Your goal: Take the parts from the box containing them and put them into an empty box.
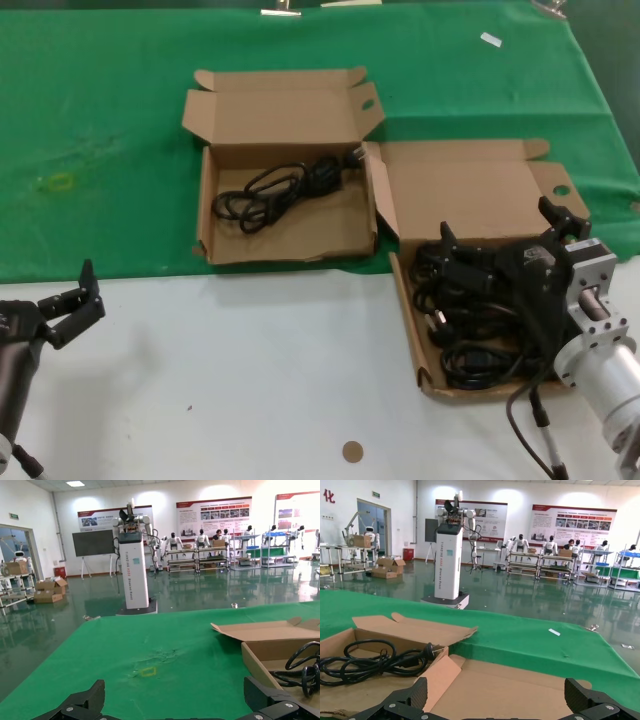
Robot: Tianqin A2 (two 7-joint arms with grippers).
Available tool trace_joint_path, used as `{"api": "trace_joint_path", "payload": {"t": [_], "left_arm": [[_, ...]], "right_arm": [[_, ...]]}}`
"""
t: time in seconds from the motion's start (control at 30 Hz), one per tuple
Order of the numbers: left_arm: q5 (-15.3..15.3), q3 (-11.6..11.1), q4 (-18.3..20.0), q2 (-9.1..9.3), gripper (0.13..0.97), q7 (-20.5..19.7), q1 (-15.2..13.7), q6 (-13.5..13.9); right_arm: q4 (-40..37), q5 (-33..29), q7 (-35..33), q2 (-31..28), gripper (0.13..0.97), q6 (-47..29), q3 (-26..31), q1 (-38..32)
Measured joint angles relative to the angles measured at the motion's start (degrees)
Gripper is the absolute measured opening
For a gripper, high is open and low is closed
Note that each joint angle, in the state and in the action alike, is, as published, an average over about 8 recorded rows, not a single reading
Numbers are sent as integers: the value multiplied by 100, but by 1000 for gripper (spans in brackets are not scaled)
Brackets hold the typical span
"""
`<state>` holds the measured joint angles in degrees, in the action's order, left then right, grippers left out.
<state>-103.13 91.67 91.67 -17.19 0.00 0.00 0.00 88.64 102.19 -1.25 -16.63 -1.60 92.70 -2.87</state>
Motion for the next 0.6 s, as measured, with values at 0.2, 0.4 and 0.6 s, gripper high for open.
{"api": "trace_joint_path", "payload": {"t": [0.2, 0.4, 0.6], "left_arm": [[0, 0, 0, 0, 966, 0, 0, 0], [0, 0, 0, 0, 966, 0, 0, 0], [0, 0, 0, 0, 966, 0, 0, 0]], "right_arm": [[0, 0, 0, 0, 966, 0, 0, 0], [0, 0, 0, 0, 966, 0, 0, 0], [0, 0, 0, 0, 966, 0, 0, 0]]}}
